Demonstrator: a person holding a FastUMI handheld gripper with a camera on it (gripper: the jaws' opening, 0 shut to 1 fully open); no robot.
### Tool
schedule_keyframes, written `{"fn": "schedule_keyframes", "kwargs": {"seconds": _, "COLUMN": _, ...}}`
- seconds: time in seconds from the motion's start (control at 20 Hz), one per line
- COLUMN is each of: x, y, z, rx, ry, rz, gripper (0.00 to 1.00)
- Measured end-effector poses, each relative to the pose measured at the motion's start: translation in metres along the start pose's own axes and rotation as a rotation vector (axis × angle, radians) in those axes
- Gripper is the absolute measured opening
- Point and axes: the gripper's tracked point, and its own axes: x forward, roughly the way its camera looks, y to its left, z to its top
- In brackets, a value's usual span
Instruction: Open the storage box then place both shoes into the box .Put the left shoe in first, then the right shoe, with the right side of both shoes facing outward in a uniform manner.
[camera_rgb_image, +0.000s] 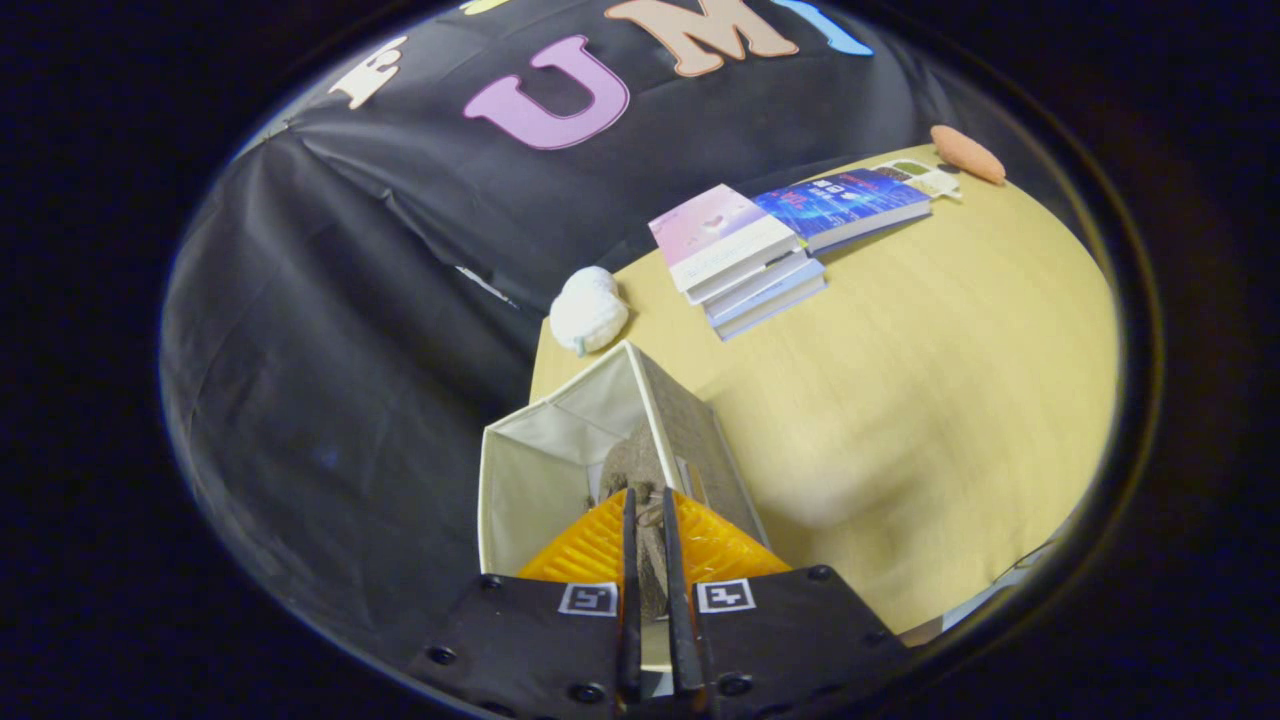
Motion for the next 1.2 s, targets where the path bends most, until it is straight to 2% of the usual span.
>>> {"fn": "schedule_keyframes", "kwargs": {"seconds": 0.5, "x": -0.001, "y": 0.002, "z": 0.000, "rx": -0.012, "ry": -0.001, "rz": 0.012, "gripper": 0.15}}
{"fn": "schedule_keyframes", "kwargs": {"seconds": 0.85, "x": -0.007, "y": -0.017, "z": 0.029, "rx": -0.056, "ry": -0.089, "rz": -0.026, "gripper": 0.15}}
{"fn": "schedule_keyframes", "kwargs": {"seconds": 1.2, "x": -0.032, "y": -0.038, "z": 0.081, "rx": -0.203, "ry": -0.257, "rz": -0.093, "gripper": 0.15}}
